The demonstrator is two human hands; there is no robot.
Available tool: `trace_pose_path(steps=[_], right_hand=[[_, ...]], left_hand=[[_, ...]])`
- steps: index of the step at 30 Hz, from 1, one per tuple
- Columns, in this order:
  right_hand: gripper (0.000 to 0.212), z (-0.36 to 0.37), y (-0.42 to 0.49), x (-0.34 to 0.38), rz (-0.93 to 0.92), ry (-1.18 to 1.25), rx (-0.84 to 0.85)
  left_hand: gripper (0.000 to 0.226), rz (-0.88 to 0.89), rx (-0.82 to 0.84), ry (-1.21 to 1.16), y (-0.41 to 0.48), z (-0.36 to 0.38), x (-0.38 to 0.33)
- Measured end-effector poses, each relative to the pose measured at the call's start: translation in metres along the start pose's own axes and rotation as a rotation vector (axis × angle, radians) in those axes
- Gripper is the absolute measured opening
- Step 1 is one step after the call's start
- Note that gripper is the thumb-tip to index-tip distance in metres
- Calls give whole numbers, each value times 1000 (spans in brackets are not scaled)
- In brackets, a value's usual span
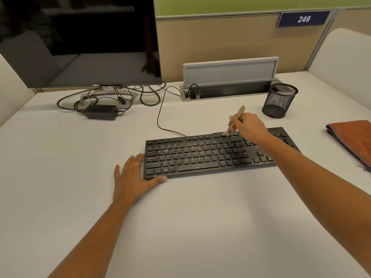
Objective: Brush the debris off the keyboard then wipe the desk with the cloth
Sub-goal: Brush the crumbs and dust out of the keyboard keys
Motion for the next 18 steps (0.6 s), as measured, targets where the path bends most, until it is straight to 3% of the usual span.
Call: trace_pose_path(steps=[7, 13, 15, 18], right_hand=[[41, -2, 2, 2, -35, 108, 47], [42, -16, 6, -4, 16, -208, -104], [42, -17, 7, -3, 11, -123, -122], [40, -11, 6, 0, 0, 164, -14]], left_hand=[[118, -1, -7, -5, 0, 0, 1], [123, 3, -15, -3, 0, 1, 3], [124, 4, -15, -4, 0, 1, 2], [124, 6, -14, -9, 1, 1, 2]])
Point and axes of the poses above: each hand's wrist, its own y-axis towards the middle knuckle, its own z-axis out of the palm, x = y × z, the point moved 5 cm from there along y, towards the middle knuckle, and after that the axes turned 9 degrees about z, right-handed, at the moved point
